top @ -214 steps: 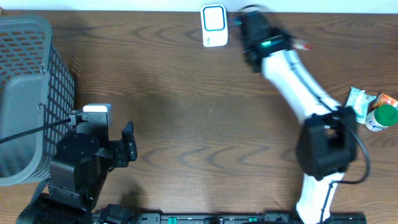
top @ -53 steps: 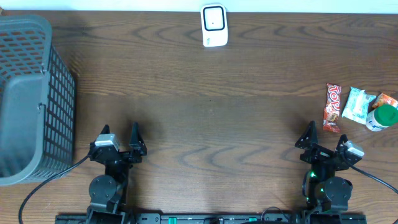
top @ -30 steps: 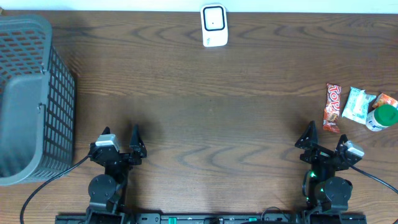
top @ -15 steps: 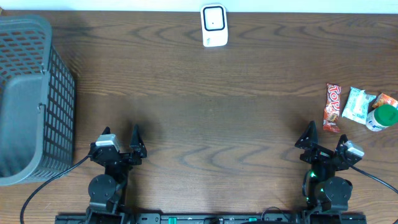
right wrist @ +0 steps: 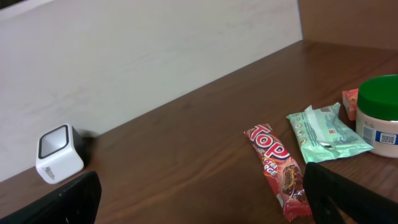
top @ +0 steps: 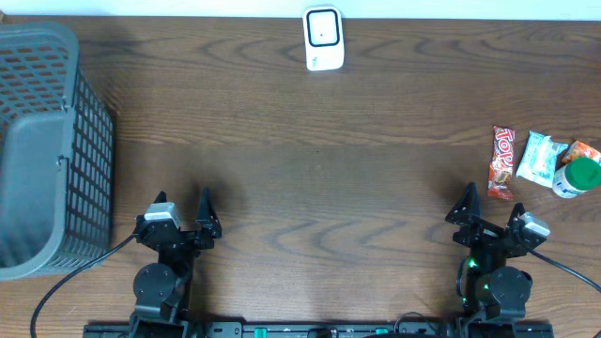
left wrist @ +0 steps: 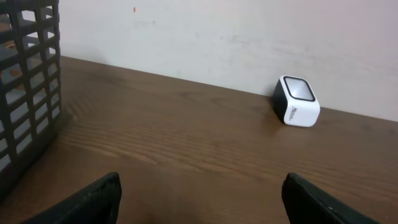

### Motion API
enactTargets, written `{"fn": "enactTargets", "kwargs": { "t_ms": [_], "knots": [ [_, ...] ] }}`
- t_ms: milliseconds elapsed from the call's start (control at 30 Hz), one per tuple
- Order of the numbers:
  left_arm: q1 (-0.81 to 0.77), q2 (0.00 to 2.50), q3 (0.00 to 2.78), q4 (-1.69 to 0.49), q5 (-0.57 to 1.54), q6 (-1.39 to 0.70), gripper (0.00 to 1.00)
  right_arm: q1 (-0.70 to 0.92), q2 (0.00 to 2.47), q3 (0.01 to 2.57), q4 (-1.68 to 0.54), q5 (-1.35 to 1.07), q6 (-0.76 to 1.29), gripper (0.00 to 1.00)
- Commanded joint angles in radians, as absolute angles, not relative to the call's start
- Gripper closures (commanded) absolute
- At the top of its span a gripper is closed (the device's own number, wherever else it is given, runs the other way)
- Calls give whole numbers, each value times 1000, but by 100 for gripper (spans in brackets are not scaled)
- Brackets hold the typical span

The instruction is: Scan the item barcode

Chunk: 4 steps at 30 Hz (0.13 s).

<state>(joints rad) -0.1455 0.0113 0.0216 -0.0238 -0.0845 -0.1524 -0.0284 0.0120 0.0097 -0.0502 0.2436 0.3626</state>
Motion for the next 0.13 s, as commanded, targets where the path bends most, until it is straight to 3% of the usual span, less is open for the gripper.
{"fn": "enactTargets", "kwargs": {
  "t_ms": [0, 100],
  "knots": [
    [-141, 5, 4, -67, -90, -139, 17, -20, 6, 6, -51, 254, 351, 1],
    [-141, 5, 4, -67, -90, -139, 17, -20, 6, 6, -51, 254, 351, 1]
  ]
}}
